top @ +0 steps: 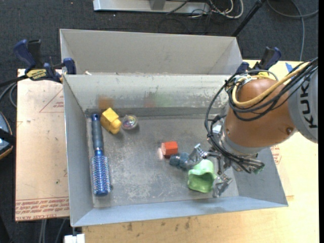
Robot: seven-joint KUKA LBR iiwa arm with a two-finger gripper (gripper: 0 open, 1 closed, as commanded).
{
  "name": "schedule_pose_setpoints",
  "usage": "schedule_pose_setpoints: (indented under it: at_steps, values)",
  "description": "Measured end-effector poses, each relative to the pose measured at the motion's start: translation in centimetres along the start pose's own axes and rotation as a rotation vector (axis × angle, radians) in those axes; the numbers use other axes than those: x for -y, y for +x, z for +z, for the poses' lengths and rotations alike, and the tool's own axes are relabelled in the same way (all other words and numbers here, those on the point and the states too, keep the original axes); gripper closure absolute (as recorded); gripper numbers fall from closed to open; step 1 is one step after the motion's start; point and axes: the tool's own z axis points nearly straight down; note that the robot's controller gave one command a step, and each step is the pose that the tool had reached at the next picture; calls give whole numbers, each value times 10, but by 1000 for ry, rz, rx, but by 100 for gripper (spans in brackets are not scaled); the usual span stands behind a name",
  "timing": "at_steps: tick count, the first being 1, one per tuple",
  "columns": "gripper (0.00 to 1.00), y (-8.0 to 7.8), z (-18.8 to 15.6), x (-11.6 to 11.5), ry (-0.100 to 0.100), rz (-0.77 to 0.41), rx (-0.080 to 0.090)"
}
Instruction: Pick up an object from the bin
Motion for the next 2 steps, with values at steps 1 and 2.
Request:
schedule_pose_setpoints:
  at_steps: [1, 2]
  values:
    - [0, -2, 61, 29, -2, -100, -4]
    - [100, -3, 59, 29, -1, -101, -1]
